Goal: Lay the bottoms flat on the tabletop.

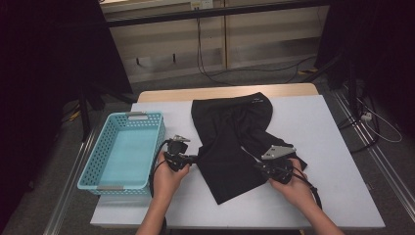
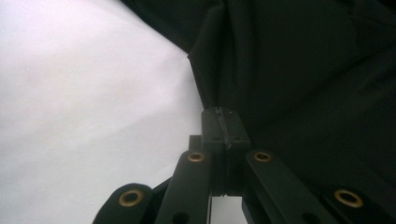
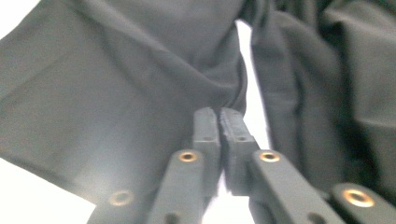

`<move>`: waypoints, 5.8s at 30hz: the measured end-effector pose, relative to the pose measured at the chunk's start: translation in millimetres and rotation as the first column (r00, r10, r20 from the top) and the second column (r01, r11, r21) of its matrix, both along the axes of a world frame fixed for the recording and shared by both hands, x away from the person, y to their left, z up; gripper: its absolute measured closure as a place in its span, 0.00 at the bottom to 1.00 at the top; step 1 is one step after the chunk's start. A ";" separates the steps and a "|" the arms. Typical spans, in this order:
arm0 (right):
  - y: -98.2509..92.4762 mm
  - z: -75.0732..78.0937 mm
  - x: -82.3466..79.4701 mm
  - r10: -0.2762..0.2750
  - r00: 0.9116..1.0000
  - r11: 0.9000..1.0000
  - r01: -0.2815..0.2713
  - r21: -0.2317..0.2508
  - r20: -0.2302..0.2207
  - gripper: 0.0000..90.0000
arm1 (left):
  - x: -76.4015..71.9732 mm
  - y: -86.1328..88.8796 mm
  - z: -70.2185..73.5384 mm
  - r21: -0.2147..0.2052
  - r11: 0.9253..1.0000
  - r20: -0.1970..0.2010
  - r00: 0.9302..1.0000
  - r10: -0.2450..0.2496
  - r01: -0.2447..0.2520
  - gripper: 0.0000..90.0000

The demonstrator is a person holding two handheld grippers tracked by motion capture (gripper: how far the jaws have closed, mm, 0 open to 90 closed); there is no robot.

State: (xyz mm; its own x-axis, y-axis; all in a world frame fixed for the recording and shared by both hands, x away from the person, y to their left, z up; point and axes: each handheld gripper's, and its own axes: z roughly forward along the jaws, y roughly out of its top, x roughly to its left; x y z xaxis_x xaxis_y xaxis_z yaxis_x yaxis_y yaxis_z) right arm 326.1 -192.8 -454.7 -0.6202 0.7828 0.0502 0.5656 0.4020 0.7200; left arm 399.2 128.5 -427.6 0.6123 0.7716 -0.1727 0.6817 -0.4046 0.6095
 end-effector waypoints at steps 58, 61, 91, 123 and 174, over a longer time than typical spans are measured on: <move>-36.8 2.1 -29.9 -0.063 0.998 0.997 0.063 -0.035 0.006 0.99 | -39.4 -56.3 -20.5 -0.045 0.986 0.039 0.986 -0.161 0.162 0.99; -36.7 2.7 -31.0 -0.059 0.998 0.998 0.059 -0.020 0.005 0.99 | -39.7 -54.0 -19.3 -0.065 0.985 0.001 0.987 -0.161 0.161 1.00; -19.4 10.5 -33.4 -0.015 1.000 1.000 0.015 -0.026 0.004 0.99 | -40.8 -11.0 -1.7 -0.156 0.977 -0.089 0.984 -0.157 0.142 1.00; 92.2 -1.2 -69.1 0.392 0.920 0.919 -0.393 0.024 0.025 0.48 | -29.9 -12.2 -7.7 -0.075 0.996 0.063 0.997 -0.046 0.051 0.35; 81.0 21.5 -72.3 0.421 0.906 0.897 -0.422 0.132 0.038 1.00 | 29.8 -25.5 -23.6 -0.097 0.987 -0.026 0.992 0.124 -0.125 1.00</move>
State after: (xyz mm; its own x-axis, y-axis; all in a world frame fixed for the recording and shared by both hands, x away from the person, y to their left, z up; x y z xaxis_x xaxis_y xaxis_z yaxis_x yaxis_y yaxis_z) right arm 253.9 -111.8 -433.2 -0.8915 0.4340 0.1298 0.3585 0.5008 0.7878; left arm 429.0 103.0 -451.3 0.5082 0.8204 -0.2621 0.7352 -0.2548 0.6281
